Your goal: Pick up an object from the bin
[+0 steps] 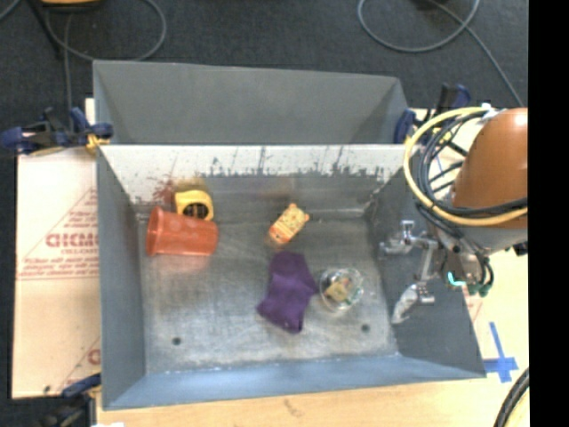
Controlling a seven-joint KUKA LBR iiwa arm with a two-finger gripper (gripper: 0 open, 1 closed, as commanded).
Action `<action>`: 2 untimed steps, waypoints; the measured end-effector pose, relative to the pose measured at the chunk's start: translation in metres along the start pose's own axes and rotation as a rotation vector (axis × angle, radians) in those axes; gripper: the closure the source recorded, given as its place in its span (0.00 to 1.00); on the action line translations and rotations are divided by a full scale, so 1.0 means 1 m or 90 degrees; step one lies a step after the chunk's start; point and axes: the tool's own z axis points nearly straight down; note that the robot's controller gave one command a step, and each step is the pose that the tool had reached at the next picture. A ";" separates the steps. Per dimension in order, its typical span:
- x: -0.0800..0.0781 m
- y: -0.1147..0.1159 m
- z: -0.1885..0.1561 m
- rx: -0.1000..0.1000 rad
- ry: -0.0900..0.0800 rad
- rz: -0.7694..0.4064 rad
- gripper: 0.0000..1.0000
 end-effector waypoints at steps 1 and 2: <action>-0.002 0.000 -0.004 0.001 -0.005 -0.003 0.00; -0.036 0.000 0.036 0.002 -0.010 -0.078 0.00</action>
Offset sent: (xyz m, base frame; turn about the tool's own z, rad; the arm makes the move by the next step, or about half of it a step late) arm 0.0520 0.0008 -0.0676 -0.1911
